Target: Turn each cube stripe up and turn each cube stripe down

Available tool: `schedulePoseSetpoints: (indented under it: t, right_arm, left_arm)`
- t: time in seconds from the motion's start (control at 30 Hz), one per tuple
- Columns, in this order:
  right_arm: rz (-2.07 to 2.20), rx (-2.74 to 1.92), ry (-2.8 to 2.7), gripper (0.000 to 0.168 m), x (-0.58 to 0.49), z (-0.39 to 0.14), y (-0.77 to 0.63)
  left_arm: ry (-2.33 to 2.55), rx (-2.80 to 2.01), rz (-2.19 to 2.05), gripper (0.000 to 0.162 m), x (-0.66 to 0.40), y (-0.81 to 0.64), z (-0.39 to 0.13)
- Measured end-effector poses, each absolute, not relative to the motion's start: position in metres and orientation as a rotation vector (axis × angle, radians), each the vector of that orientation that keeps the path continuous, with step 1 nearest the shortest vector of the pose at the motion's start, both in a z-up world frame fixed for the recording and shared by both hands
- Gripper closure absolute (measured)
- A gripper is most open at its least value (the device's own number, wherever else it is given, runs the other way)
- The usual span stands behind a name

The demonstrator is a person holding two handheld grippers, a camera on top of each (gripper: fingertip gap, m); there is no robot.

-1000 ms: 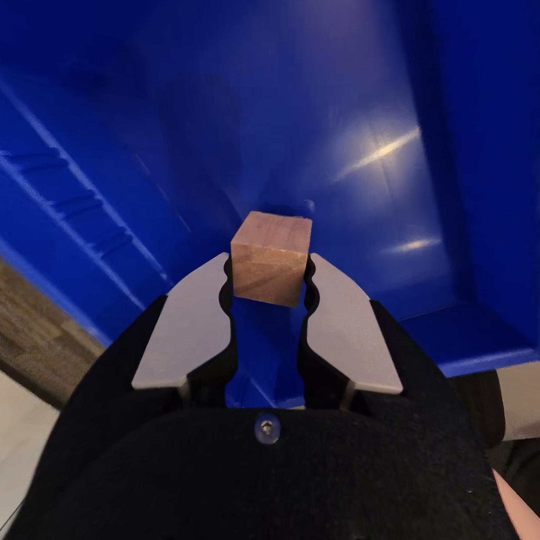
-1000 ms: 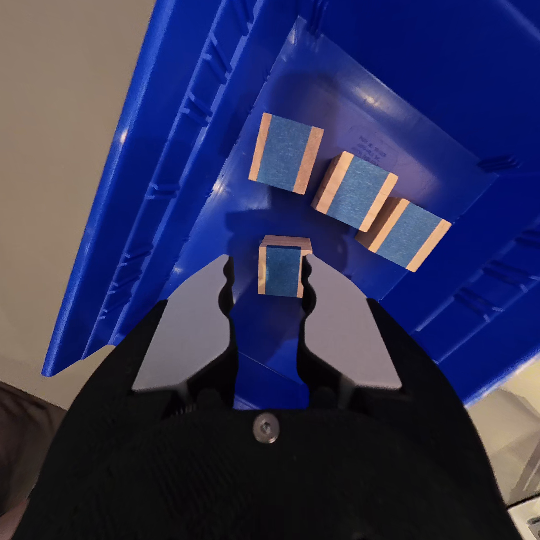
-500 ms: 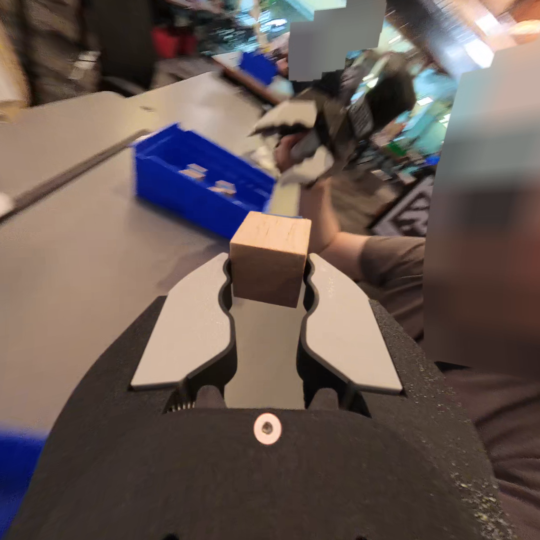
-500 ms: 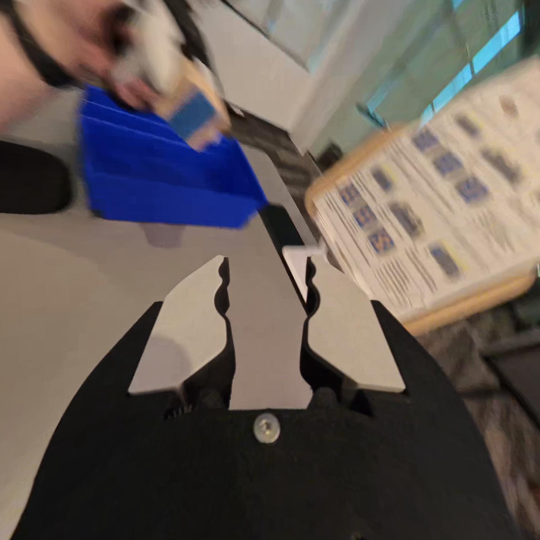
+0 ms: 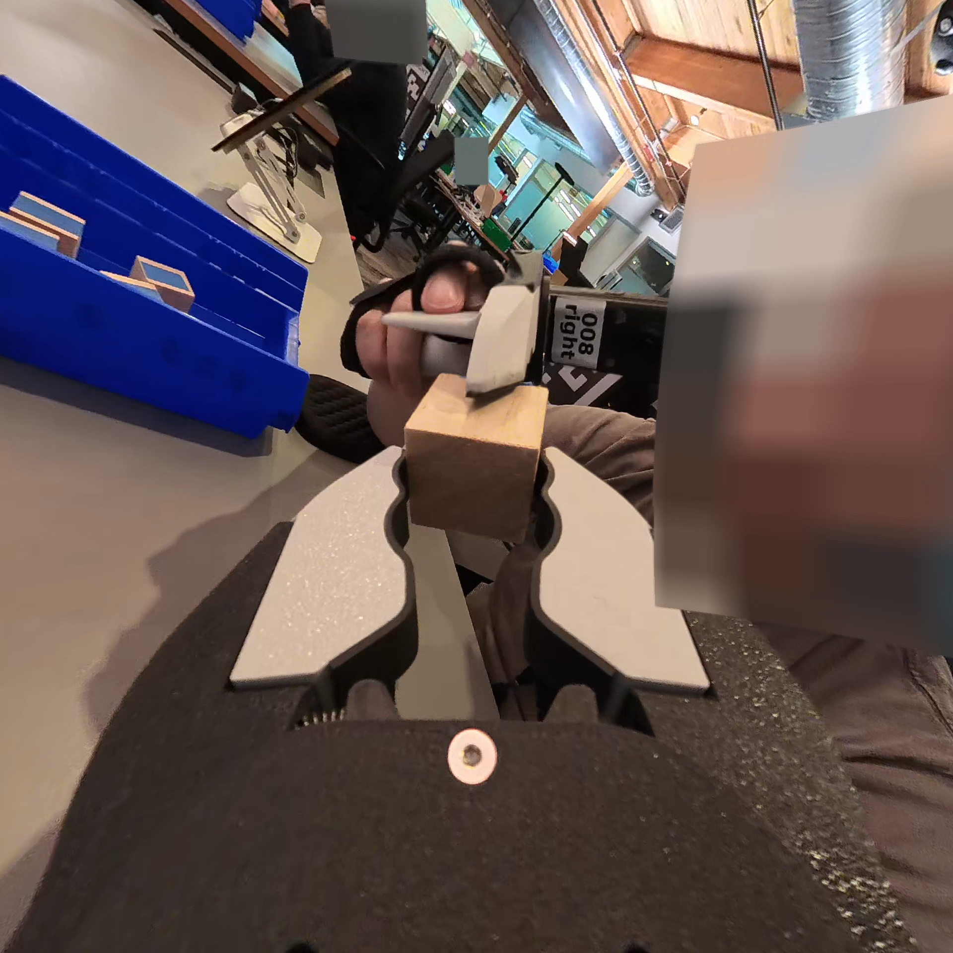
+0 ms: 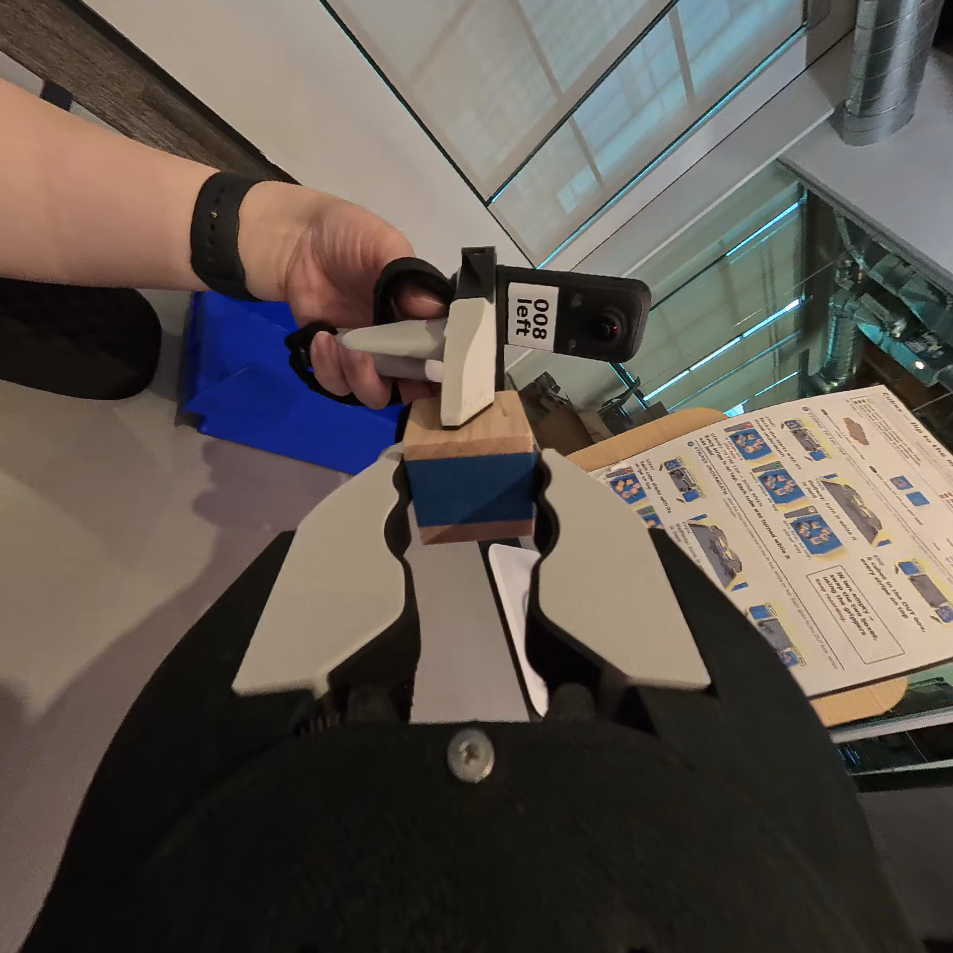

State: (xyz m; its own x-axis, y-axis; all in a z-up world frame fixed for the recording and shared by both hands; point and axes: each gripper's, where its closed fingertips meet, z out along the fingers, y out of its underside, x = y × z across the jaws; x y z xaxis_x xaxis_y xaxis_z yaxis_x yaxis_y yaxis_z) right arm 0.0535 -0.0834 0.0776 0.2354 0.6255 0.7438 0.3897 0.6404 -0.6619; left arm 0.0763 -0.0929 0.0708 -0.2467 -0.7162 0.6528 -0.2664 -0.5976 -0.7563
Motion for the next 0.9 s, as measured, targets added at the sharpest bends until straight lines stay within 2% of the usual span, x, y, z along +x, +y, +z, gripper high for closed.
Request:
schedulePoseSetpoints:
  t: [0.03,0.23,0.37,0.5,0.63,0.77,0.9]
  right_arm:
    - [0.199,-0.935,-1.384,0.123,0.055,0.079,-0.084]
    - [0.289,-1.094,-1.429,0.123,0.096,0.1,-0.078]
    - [0.318,-1.531,-1.266,0.123,0.195,0.108,-0.039]
    - [0.224,-2.056,-1.055,0.123,0.292,0.051,0.002]
    - [0.327,-2.401,-1.09,0.123,0.321,-0.02,0.012]
    - [0.463,-2.422,-1.368,0.122,0.326,-0.069,0.011]
    - [0.462,-2.445,-1.445,0.122,0.329,-0.093,0.015]
  left_arm:
    - [1.182,-1.672,-1.915,0.116,0.076,-0.093,0.072]
    - [1.152,-1.637,-1.965,0.116,0.063,-0.092,0.086]
    - [1.128,-1.655,-1.794,0.118,0.048,-0.08,0.089]
    - [1.125,-1.628,-1.774,0.123,0.036,-0.083,0.1]
    - [1.112,-1.636,-1.749,0.124,0.03,-0.081,0.102]
    - [1.128,-1.61,-1.771,0.124,0.029,-0.087,0.106]
    - [1.175,-1.6,-1.773,0.125,0.032,-0.093,0.105]
